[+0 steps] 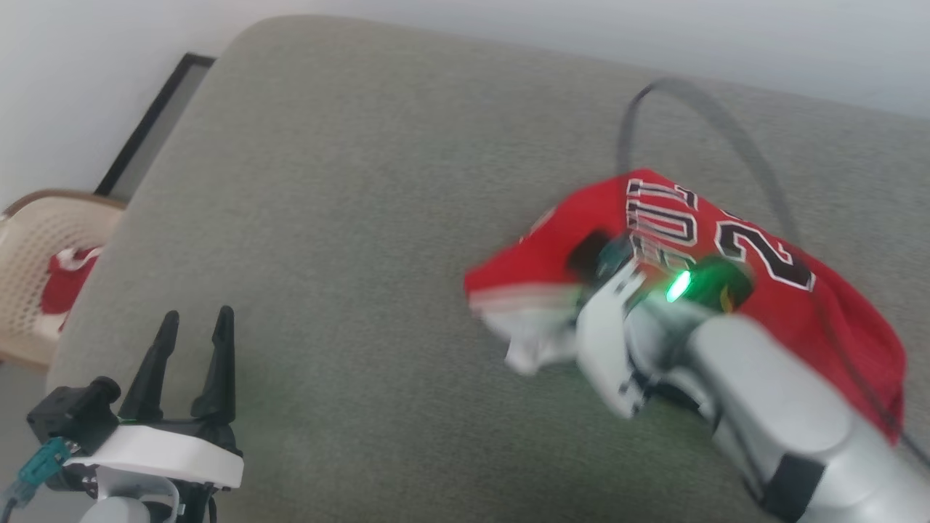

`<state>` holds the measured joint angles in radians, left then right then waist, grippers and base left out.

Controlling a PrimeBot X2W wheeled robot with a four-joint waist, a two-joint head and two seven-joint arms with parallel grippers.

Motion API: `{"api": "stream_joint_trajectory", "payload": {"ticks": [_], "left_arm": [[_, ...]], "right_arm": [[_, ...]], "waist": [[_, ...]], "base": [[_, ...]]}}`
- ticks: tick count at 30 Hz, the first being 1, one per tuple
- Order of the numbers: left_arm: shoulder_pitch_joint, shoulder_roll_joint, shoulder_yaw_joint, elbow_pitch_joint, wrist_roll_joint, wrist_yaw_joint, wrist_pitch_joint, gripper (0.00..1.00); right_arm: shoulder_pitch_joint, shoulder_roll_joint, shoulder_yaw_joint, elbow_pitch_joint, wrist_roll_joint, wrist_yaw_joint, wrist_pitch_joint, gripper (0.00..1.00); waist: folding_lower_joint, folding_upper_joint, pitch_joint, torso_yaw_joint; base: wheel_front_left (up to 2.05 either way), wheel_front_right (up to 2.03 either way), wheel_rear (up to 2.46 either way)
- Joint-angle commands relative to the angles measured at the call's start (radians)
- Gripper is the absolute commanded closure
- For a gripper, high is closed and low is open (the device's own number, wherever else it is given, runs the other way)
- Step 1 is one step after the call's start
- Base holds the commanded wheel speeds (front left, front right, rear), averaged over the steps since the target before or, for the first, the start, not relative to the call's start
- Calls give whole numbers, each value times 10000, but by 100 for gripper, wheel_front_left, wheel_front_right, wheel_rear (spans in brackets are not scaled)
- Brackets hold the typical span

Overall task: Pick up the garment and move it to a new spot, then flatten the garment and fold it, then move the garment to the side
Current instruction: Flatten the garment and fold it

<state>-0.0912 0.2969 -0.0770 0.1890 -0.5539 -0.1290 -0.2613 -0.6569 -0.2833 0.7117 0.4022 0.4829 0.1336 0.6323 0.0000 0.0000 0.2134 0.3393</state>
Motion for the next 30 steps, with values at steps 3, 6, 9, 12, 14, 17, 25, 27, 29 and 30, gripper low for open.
{"api": "stream_joint_trajectory", "payload": {"ticks": [3, 6, 9, 12, 14, 17, 25, 27, 29, 30], "left_arm": [[163, 73, 123, -99, 92, -20, -47, 0], [240, 85, 213, -167, 124, -22, -47, 0], [351, 77, 221, -210, 179, -22, -47, 0], [391, 80, 258, -233, 211, -22, -48, 0], [426, 90, 254, -247, 224, -22, -47, 0], [490, 113, 219, -263, 231, -20, -47, 0], [480, 156, 100, -272, 211, -20, -47, 0], [459, 161, 73, -273, 195, -20, -47, 0], [434, 164, 59, -272, 159, -22, -47, 0], [413, 173, 41, -266, 142, -20, -47, 0]], "right_arm": [[-96, -229, -890, -636, -91, -51, -150, 100], [57, -406, -1860, -1180, -298, -49, -159, 100], [294, -622, -2912, -1525, -598, -41, -31, 100], [590, -805, -3970, -1745, -841, -41, 38, 100], [703, -844, -4380, -1789, -919, -40, 33, 100], [1006, -928, -5510, -1800, -1276, -40, -50, 100], [1901, -751, -7802, -1083, -2171, -38, 175, 100], [2166, -657, -8130, -808, -2308, -40, 308, 100], [2366, -444, -8335, -669, -2465, -38, 365, 100], [2452, -350, -8433, -577, -2505, -38, 404, 100]], "waist": [[0, 0, -164, -414], [0, 0, -277, -692], [0, 0, -381, -925], [0, 0, -480, -1112], [0, 0, -500, -1172], [0, 0, -536, -1297], [0, 0, -526, -1380], [0, 0, -499, -1370], [0, 0, -452, -1367], [0, 0, -419, -1366]], "base": [[0, 0, 0], [0, 0, 0], [0, 0, 0], [0, 0, 0], [0, 0, 0], [0, 0, 0], [0, 0, 0], [0, 0, 0], [0, 0, 0], [0, 0, 0]]}}
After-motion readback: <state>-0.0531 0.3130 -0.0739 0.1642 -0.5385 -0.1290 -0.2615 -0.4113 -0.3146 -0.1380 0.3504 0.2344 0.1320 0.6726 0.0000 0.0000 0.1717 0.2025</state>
